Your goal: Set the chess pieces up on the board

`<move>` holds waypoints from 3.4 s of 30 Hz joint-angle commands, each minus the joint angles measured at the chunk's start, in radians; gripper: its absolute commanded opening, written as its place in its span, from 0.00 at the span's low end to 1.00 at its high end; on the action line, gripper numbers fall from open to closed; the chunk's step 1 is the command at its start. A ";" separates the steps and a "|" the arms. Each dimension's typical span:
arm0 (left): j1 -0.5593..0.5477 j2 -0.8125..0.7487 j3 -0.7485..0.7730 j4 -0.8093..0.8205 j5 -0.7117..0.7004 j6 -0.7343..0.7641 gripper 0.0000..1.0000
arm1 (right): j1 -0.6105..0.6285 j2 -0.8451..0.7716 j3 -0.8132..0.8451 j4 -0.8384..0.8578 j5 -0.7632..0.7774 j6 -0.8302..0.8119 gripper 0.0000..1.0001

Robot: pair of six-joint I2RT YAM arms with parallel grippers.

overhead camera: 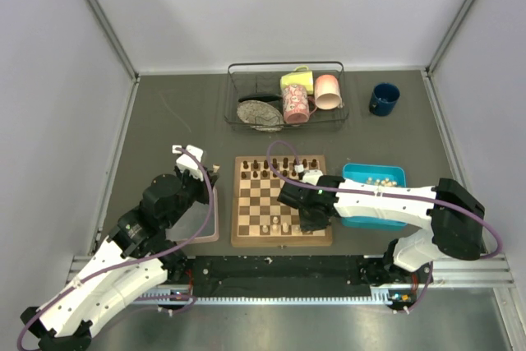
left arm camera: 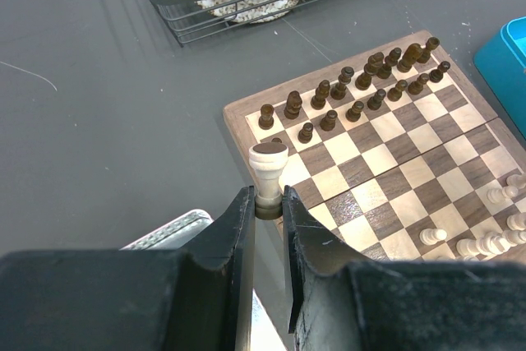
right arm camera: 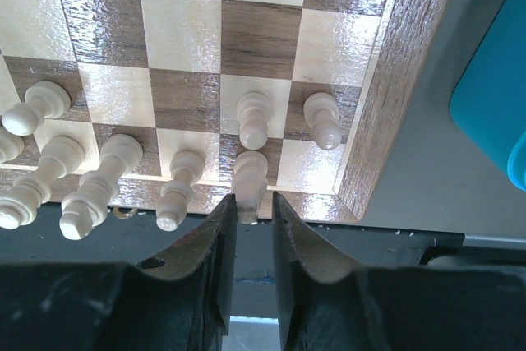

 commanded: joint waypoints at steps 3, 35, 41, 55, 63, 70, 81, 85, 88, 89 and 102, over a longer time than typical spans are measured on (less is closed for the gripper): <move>0.005 -0.008 -0.008 0.056 0.007 0.004 0.00 | 0.013 0.007 0.015 -0.015 0.035 0.008 0.27; 0.003 0.004 0.024 0.221 0.591 0.076 0.00 | 0.012 -0.451 0.226 0.149 -0.042 -0.274 0.44; -0.008 0.114 0.035 0.368 0.823 -0.016 0.00 | 0.013 -0.525 0.176 0.327 -0.152 -0.248 0.56; -0.175 0.231 0.070 0.416 0.748 -0.025 0.00 | 0.013 -0.475 0.105 0.433 -0.142 -0.191 0.57; -0.229 0.271 0.087 0.399 0.706 -0.008 0.00 | 0.013 -0.458 0.102 0.431 -0.165 -0.194 0.54; -0.230 0.271 0.096 0.396 0.691 0.002 0.00 | 0.013 -0.458 0.087 0.425 -0.172 -0.194 0.41; -0.230 0.269 0.093 0.398 0.694 0.001 0.00 | 0.013 -0.453 0.087 0.419 -0.172 -0.193 0.28; -0.230 0.268 0.089 0.396 0.686 0.001 0.00 | 0.013 -0.453 0.085 0.419 -0.174 -0.193 0.13; -0.230 0.266 0.087 0.396 0.679 0.002 0.03 | 0.013 -0.455 0.084 0.419 -0.178 -0.187 0.02; -0.232 0.265 0.086 0.396 0.674 0.002 0.07 | 0.013 -0.458 0.082 0.419 -0.172 -0.187 0.00; -0.232 0.053 -0.046 0.545 0.478 -0.022 0.96 | 0.006 -0.593 0.010 0.430 -0.047 -0.032 0.00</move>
